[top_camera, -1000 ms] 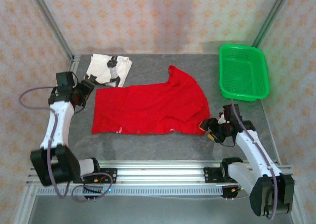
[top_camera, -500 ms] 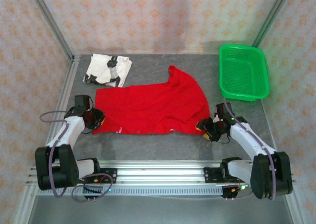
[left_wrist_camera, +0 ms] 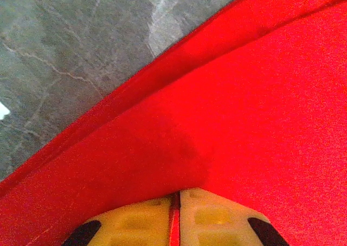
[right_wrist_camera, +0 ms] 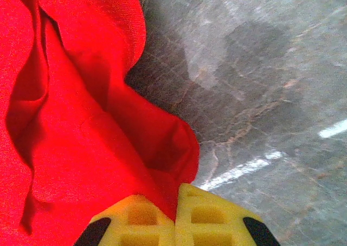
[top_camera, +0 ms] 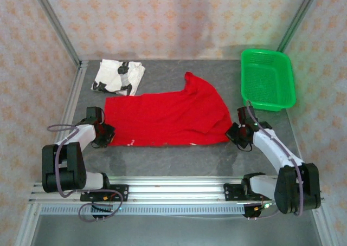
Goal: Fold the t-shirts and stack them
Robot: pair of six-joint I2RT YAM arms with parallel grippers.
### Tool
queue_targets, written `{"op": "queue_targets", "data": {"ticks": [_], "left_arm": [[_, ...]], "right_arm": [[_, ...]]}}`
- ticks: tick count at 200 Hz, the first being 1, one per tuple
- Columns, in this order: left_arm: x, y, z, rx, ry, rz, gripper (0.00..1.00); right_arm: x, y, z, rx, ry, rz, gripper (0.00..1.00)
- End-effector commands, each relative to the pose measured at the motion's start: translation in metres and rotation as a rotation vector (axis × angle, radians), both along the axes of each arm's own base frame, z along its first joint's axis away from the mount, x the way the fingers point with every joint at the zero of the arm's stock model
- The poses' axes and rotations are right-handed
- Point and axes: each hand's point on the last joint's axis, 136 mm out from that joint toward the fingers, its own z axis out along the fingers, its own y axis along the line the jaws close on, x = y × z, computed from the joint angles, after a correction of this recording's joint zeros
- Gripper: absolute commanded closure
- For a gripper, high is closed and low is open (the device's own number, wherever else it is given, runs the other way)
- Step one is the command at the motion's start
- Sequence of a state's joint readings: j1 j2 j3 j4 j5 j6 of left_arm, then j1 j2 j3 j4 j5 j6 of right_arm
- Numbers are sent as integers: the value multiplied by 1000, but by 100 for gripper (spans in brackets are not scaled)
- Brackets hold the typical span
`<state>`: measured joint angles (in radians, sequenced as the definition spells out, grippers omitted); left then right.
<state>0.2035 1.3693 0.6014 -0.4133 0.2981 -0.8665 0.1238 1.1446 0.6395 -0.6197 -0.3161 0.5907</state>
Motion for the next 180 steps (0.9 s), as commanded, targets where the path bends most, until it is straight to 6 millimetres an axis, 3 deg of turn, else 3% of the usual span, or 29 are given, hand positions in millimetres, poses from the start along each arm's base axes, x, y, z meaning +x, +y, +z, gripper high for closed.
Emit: {"op": "queue_targets", "data": {"ticks": [1,56,72,83,98,123,147,180], "left_arm": [[-52,21,-26,117,200,47,89],[-78,8,-23,81,157,50,88],[-76,1,-17,54,107,48,83],[-70,-3,-8,36,60,46,72],[-61,-6,13,27,-6,35,55],[-49,-9,59,28,-137,26,37],[-31,-16,111,58,-284,-43,30],[-11,-30,172,193,-407,-224,24]], "right_arm": [[-19,-26,-2,-136,56,-40,100],[-39,-32,-19,-147,92,-79,96],[-39,-32,-18,-140,89,-79,85],[-36,-30,-13,-129,74,-74,70],[-34,-27,1,-114,44,-67,53],[-29,-5,37,1,-48,-9,48],[-27,36,60,188,-92,72,46],[-23,77,64,265,-90,148,46]]}}
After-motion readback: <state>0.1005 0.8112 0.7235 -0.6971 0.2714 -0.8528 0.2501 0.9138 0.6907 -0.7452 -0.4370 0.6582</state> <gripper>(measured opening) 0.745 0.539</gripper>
